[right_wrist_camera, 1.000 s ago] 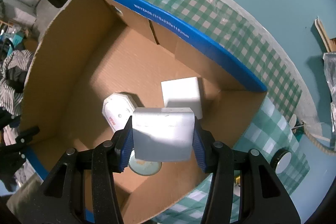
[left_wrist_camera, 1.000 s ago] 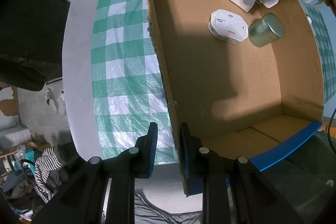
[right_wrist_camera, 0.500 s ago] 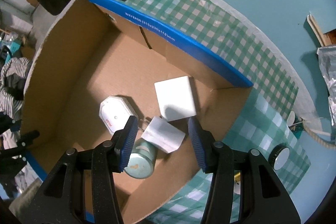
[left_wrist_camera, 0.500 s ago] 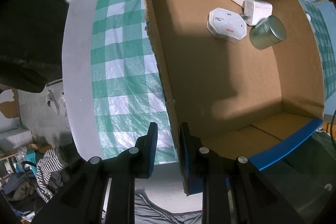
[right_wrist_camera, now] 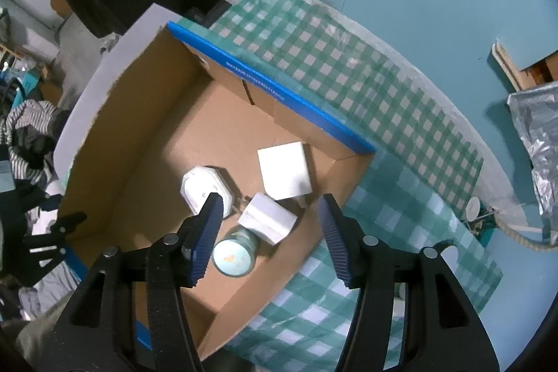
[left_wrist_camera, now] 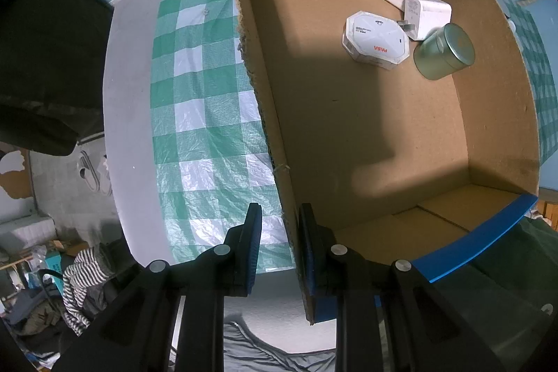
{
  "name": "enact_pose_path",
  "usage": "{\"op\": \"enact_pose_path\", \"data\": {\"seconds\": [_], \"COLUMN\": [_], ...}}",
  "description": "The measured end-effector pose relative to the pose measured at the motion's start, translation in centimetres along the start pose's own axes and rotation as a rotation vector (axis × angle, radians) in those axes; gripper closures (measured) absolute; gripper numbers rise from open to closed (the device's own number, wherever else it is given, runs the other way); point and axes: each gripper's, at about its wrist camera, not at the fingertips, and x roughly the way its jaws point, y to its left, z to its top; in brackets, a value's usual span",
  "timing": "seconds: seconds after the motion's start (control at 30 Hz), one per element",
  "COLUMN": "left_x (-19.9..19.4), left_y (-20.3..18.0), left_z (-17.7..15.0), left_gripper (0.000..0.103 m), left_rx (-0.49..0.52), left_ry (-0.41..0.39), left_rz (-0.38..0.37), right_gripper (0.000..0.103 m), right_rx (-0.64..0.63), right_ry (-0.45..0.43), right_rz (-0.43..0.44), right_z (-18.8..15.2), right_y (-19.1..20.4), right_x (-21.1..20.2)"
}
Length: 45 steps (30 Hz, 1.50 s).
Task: Organize rigid objects
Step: 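Move the right gripper out of the box toward the black round puck, then grasp the black-rimmed round puck with the right gripper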
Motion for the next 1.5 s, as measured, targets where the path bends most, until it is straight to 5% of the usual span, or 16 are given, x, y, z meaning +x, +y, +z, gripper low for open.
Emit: {"op": "enact_pose_path", "data": {"seconds": [0.73, 1.5], "left_x": [-0.4, -0.7], "left_y": [-0.5, -0.8], "left_z": [-0.1, -0.5], "left_gripper": [0.081, 0.081], "left_rx": [-0.013, -0.031], "left_ry": [0.001, -0.015], "left_rz": [0.018, 0.019], "right_gripper": [0.037, 0.031], "right_rx": [0.058, 0.226], "right_ry": [-0.061, 0.015], "right_rz": [-0.057, -0.081], "right_z": [-4.7, -10.7], "right_y": [-6.0, -16.9], "right_x": [-5.1, -1.9]}}
